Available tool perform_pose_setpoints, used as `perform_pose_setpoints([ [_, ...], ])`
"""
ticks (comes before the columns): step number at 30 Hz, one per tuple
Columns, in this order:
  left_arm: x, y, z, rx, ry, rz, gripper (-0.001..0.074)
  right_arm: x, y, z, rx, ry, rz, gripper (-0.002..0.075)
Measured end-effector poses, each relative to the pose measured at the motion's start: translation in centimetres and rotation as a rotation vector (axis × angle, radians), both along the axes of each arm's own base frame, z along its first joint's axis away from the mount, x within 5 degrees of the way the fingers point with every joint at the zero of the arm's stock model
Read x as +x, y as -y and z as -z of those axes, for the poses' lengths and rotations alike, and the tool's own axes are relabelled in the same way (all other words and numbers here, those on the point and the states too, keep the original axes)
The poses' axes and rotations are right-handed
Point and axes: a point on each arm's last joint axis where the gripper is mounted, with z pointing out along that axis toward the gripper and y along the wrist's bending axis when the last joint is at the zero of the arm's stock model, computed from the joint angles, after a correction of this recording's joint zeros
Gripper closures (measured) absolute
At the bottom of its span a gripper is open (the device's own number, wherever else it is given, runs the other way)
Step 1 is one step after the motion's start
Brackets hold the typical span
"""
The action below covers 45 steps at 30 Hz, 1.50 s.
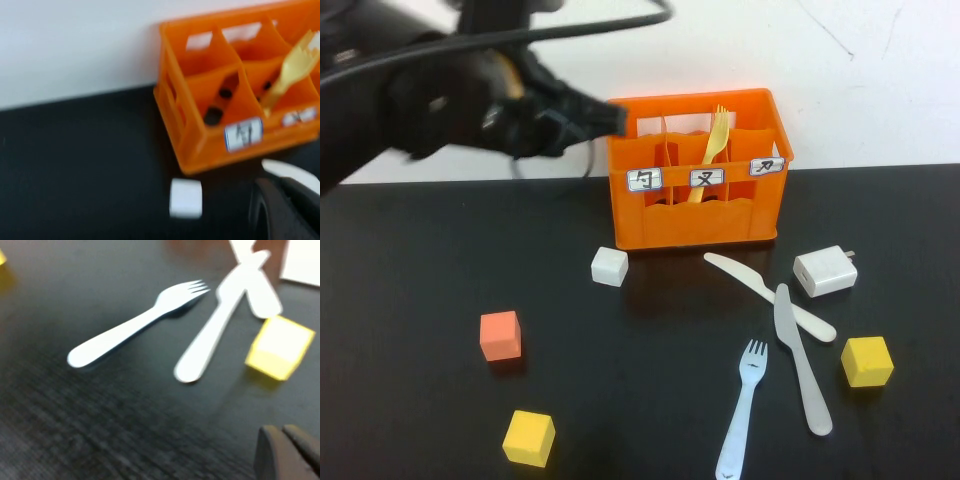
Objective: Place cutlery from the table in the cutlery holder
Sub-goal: Pick up the knife
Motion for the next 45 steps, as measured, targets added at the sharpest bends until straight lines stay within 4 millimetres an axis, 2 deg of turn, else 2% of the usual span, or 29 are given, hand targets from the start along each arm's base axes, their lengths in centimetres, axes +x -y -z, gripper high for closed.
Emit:
perform_pose_setpoints([
  [3,-2.9,-1.4,-0.2,-0.023,-0.011,-0.003,0.0735,0.8,-0.6,0.2,-0.025,-0.043,-0.06,0.0728],
  [7,-6.6,-3.1,1.1,-0.045,-0.055,-0.004,0.0735,2.3,-1.1,0.3,-0.044,-0.09,-0.098,0.0728],
  [14,-13.3,-6.6,5.5,-0.022,-0.118,-0.005,0.0735,5.7,-2.4,0.7,-0.071,-0.172,-0.153,0.0728],
  [21,-17.5,-8.7,9.3,-0.03,-0.134,-0.004,0.0735,8.4,-4.7,1.1,-0.158,-0.244,-0.202,0.0728],
  [27,-19.4,-9.5,10.8,-0.068,-0.132,-0.005,0.0735,10.4,-7.5,1.4,-0.284,-0.269,-0.245,0.0728],
  [34,-19.8,-9.6,11.7,-0.095,-0.097,0.004,0.0736,13.4,-10.7,2.3,-0.348,-0.32,-0.218,0.0728],
  [42,-19.9,-9.6,11.8,-0.103,-0.108,0.002,0.0736,16.8,-12.3,4.5,-0.389,-0.411,-0.179,0.0726],
  [45,-19.9,-9.6,11.8,-0.105,-0.109,0.001,0.0736,17.5,-12.6,5.3,-0.397,-0.44,-0.166,0.0673],
])
